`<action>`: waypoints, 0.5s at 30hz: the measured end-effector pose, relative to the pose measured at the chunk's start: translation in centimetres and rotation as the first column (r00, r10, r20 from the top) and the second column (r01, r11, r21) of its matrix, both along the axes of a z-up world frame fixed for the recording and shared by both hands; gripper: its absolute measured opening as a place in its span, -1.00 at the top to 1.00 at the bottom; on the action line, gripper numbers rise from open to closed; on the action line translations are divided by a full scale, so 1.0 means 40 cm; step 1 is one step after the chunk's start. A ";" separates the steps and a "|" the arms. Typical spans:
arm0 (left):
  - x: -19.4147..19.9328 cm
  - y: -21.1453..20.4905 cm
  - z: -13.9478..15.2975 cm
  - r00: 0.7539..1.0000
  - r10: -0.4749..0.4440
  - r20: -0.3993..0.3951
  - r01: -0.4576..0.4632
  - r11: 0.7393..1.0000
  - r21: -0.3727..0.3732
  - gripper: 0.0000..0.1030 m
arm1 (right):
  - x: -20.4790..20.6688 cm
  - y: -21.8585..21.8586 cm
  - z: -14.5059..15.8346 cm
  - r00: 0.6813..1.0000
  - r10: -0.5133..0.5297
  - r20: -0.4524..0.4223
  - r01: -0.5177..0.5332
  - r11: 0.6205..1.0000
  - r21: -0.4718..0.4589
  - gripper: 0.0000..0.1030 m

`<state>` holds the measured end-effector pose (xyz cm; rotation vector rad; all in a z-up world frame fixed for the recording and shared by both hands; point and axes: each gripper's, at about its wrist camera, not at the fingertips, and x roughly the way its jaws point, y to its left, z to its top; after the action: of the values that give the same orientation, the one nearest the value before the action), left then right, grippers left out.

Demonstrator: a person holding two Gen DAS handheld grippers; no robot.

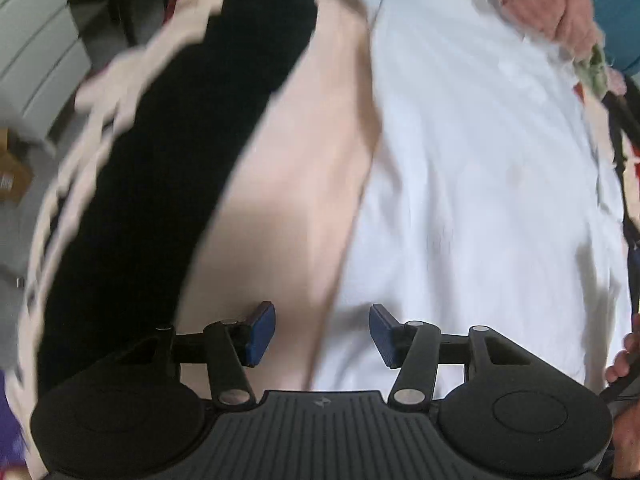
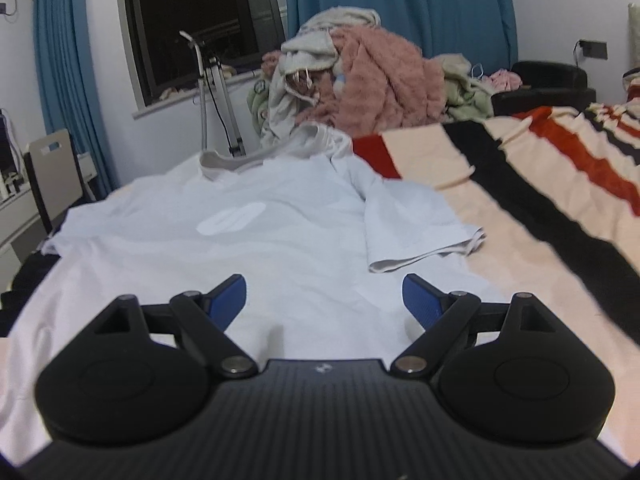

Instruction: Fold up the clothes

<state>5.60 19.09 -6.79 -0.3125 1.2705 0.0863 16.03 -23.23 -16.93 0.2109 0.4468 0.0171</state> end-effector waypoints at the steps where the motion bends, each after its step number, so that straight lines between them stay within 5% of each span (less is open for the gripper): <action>1: -0.012 -0.009 -0.001 1.000 0.002 -0.011 -0.002 1.000 0.011 -0.01 | -0.019 -0.004 0.011 1.000 -0.002 0.006 0.002 1.000 0.007 -0.68; 4: -0.045 -0.037 -0.002 0.999 0.005 -0.042 -0.003 0.999 0.043 0.12 | -0.069 -0.017 0.042 1.000 -0.003 0.020 0.003 1.000 0.030 -0.68; 8: -0.054 -0.082 0.019 0.994 -0.074 -0.078 0.082 0.992 0.096 0.93 | -0.115 -0.031 0.073 0.999 -0.009 0.041 0.007 0.999 0.043 -0.68; 15: -0.101 -0.118 0.088 0.973 -0.183 -0.141 0.213 0.946 0.245 0.99 | -0.140 -0.030 0.095 0.997 -0.002 0.077 0.001 1.000 0.009 -0.68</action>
<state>1.57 14.35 -3.27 0.0474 1.3827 0.0984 10.42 -24.43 -13.15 0.2183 0.3700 0.0253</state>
